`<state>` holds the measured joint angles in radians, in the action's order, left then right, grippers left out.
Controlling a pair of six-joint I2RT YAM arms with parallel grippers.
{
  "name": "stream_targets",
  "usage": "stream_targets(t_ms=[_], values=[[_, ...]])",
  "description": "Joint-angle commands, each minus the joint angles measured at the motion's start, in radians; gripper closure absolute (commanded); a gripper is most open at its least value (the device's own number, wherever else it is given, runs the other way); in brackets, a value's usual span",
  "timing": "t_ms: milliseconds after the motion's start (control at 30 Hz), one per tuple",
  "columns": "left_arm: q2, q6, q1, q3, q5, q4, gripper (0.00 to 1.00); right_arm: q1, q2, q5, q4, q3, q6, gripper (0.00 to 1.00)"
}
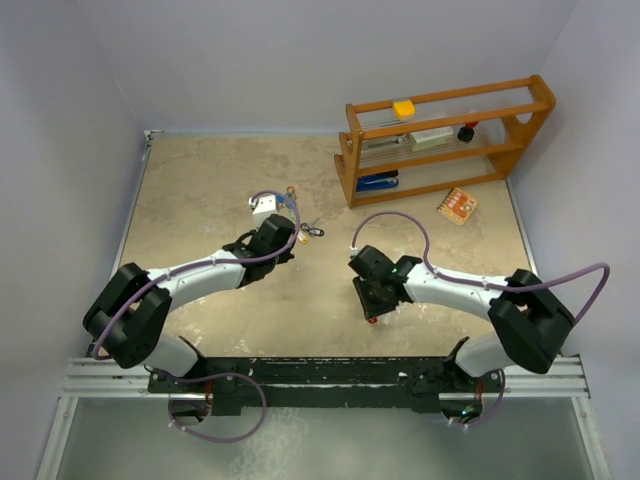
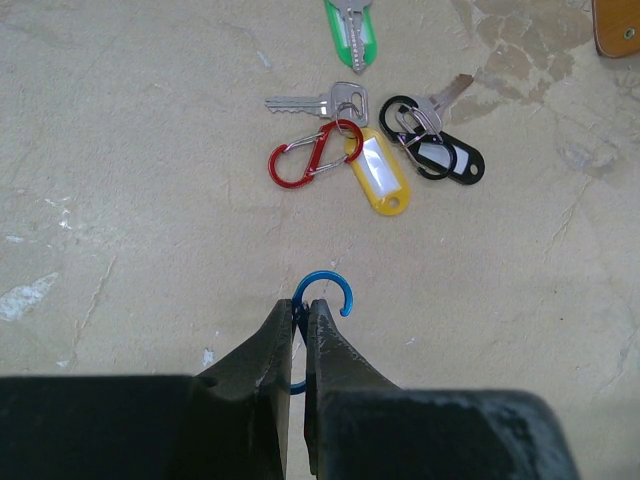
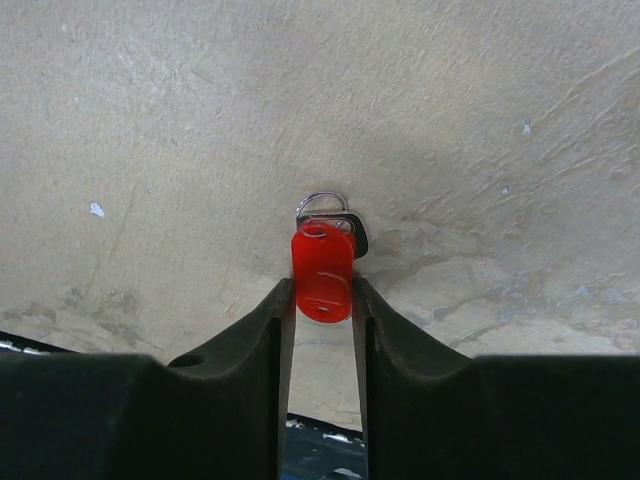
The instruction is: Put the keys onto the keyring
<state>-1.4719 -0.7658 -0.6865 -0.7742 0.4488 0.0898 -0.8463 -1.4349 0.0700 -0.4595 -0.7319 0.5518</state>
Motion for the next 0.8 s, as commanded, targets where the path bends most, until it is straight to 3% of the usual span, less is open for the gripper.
stream_targets(t_ms=[0,233,767], values=[[0.005,0.011,0.008,0.005,0.002,-0.042,1.0,-0.009,-0.066,0.045,0.022,0.015,0.014,0.69],[0.009,0.011,0.013,0.011,0.001,-0.047,1.0,-0.009,-0.159,0.066,0.061,-0.057,-0.005,0.75],[0.022,0.013,0.027,0.026,0.004,-0.056,1.0,-0.006,-0.306,0.373,0.1,-0.322,-0.117,0.93]])
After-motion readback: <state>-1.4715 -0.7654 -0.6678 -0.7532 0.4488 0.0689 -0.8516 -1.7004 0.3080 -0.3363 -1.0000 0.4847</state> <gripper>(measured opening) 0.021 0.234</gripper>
